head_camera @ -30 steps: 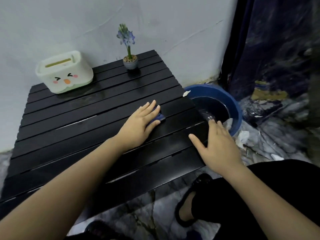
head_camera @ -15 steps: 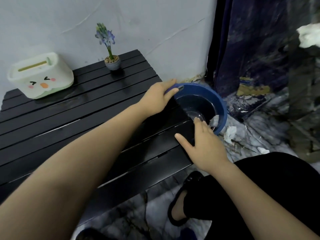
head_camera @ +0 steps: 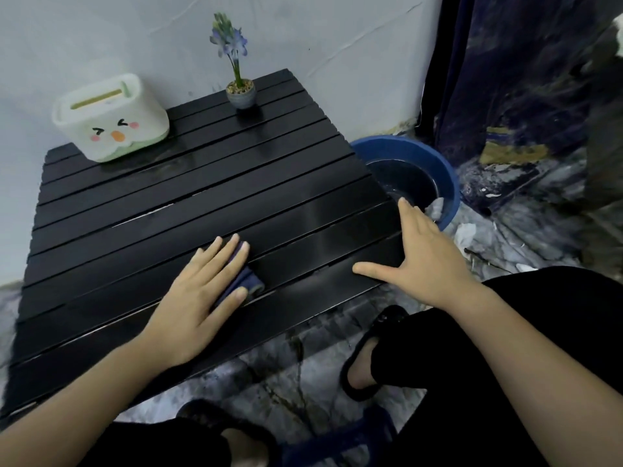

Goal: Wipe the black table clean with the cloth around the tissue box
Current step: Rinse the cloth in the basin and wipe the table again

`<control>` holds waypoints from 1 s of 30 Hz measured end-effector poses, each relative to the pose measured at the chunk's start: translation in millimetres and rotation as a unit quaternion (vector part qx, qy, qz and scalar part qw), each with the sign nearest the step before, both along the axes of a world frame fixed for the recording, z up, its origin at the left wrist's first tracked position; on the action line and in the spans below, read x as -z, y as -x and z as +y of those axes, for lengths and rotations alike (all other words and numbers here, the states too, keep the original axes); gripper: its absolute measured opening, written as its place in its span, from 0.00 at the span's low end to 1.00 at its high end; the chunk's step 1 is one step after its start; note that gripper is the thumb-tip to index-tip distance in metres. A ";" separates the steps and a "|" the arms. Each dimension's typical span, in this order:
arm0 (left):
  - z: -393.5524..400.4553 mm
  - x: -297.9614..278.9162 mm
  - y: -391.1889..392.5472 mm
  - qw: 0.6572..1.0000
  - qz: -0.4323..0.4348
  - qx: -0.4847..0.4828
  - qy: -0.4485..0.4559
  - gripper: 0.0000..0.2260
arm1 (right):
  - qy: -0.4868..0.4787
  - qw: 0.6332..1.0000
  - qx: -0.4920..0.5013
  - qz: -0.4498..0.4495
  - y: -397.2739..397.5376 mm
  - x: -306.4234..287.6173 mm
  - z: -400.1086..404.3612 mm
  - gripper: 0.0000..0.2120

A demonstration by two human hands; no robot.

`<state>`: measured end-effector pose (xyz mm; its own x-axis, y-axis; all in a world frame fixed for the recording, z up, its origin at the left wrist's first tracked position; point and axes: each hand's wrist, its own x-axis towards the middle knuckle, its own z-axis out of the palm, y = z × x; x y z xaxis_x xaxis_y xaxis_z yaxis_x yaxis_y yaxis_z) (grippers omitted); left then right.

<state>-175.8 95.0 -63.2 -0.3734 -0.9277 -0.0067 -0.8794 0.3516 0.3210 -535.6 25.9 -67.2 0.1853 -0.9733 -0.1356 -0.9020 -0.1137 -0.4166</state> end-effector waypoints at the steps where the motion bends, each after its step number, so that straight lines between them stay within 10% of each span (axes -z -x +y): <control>1: -7.7 1.8 9.5 1.000 -0.008 0.005 0.007 0.27 | 0.003 1.000 0.000 0.000 -0.4 0.3 0.2 0.66; 26: -202.8 3.4 217.9 0.986 0.019 0.146 0.074 0.17 | 0.042 0.999 0.008 0.012 -2.3 5.0 -1.4 0.67; 30: -207.2 -10.0 229.2 0.980 0.197 0.037 -0.004 0.16 | 0.036 0.998 0.007 0.041 -3.7 1.1 -2.5 0.67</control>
<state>-405.0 -112.2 -53.1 -0.4152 -0.8983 0.1434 -0.6592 0.4057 0.6331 -531.9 23.3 -68.3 0.1620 -0.9836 -0.0795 -0.9345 -0.1270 -0.3327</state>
